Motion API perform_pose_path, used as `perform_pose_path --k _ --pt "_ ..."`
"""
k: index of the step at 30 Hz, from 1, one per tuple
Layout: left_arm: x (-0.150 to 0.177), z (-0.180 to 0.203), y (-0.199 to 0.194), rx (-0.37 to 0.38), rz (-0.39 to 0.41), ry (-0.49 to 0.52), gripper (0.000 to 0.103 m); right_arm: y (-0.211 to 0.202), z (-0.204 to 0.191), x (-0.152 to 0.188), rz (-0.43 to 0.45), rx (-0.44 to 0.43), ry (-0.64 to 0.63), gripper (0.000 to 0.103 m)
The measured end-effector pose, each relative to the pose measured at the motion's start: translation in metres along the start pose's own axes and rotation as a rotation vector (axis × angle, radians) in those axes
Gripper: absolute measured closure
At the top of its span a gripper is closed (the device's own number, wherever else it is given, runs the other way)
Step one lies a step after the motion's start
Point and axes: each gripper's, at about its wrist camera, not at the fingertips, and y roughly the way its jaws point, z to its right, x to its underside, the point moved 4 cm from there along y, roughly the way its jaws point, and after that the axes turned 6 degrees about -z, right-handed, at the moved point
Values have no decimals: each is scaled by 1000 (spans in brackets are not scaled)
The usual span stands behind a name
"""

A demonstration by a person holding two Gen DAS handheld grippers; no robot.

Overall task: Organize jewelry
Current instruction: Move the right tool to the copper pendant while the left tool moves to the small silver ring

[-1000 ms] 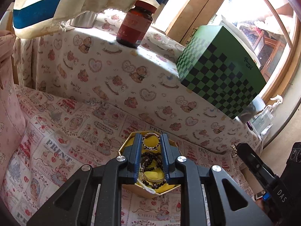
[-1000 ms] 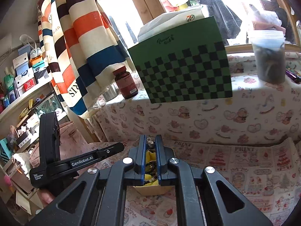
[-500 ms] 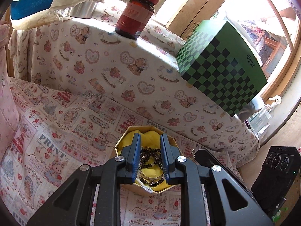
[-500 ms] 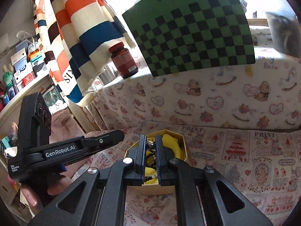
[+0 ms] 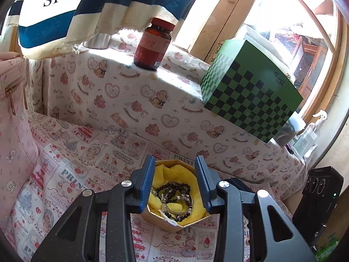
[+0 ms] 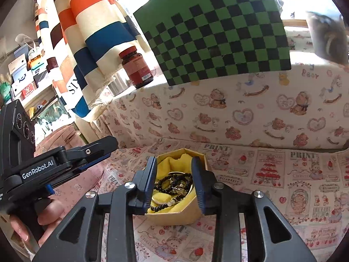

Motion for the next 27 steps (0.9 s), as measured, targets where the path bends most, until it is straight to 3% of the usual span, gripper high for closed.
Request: perform_pose_path --k 5,9,16,27 --pt "0 14 -13 -33 53 45 62 -34 8 -10 52 97 -50 67" --pt "5 34 -25 -34 93 103 58 -64 18 -11 74 156 -71 61" --pt "23 74 -40 -66 161 221 56 -114 35 5 121 229 -108 56" --pt "45 106 -42 -92 200 310 32 -154 61 27 194 299 -106 45"
